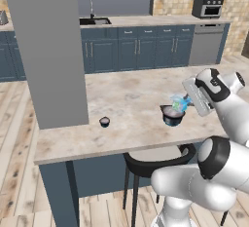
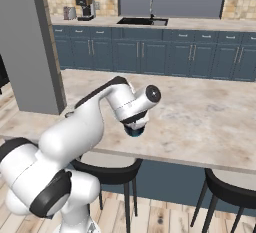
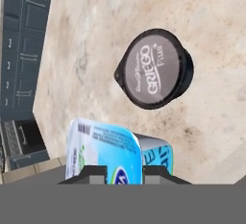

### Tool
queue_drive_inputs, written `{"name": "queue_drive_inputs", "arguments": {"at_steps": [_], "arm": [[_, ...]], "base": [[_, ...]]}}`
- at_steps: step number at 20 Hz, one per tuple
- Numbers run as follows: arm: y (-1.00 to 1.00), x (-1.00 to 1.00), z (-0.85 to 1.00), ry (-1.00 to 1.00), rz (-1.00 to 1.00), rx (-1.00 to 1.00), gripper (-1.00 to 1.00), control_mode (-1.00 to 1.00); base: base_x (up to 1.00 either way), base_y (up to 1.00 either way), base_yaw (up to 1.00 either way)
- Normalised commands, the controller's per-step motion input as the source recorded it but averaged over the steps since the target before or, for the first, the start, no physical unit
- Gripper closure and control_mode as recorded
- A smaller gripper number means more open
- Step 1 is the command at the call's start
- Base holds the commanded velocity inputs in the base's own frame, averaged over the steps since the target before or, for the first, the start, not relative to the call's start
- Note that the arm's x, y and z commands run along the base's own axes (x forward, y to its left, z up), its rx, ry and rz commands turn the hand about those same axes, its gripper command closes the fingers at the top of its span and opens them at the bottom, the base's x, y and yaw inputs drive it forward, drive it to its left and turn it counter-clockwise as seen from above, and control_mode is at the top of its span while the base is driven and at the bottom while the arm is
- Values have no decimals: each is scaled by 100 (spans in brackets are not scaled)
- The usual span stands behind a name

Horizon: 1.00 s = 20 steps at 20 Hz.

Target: Stack the yogurt containers by placing the smaller containers on top of the larger containers.

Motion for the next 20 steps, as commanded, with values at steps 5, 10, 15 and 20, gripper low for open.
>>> {"name": "queue_drive_inputs", "arguments": {"at_steps": [5, 10, 15, 20], "arm": [[-11, 11, -8, 0, 0, 0, 100, -100], [-3, 14, -10, 0, 0, 0, 100, -100], [-3, 15, -11, 0, 0, 0, 100, -100], [-7, 15, -12, 0, 0, 0, 100, -100]], "base": [[0, 0, 0], [0, 0, 0], [0, 0, 0], [0, 0, 0]]}}
